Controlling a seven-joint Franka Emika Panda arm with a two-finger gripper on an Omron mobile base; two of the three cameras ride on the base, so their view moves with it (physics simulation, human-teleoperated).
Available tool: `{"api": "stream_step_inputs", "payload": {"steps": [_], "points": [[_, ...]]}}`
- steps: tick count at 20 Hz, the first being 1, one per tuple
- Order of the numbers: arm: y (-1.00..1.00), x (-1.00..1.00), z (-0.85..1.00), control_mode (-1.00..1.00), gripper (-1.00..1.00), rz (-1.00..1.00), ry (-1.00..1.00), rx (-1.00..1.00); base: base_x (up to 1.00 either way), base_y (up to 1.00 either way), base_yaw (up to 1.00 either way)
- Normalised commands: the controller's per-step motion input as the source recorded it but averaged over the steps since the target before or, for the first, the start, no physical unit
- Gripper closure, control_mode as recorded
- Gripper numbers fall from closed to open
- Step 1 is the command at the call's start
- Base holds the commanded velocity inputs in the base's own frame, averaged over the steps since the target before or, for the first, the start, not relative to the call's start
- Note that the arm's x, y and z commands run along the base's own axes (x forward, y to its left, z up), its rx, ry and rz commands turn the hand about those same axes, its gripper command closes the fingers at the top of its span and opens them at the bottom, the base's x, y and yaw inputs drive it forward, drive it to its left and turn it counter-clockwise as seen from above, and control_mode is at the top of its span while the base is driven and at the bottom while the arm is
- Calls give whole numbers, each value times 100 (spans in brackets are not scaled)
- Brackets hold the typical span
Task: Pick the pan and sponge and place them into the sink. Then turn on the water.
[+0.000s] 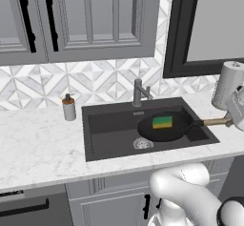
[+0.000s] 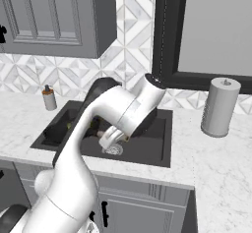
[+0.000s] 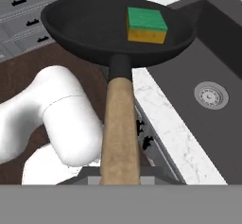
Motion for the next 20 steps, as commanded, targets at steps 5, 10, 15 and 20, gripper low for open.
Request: {"api": "stream_step_inputs", "payload": {"steps": [5,10,15,20], "points": [[-2,84,-23,-100,100,0,6,0,0,0,0],[-27,91,-15,-100,100,0,15,2,0,0,0],[-28,51,-55,-100,100,1,12,4,0,0,0],[-8,38,-60,-100,100,1,6,7,0,0,0]]}}
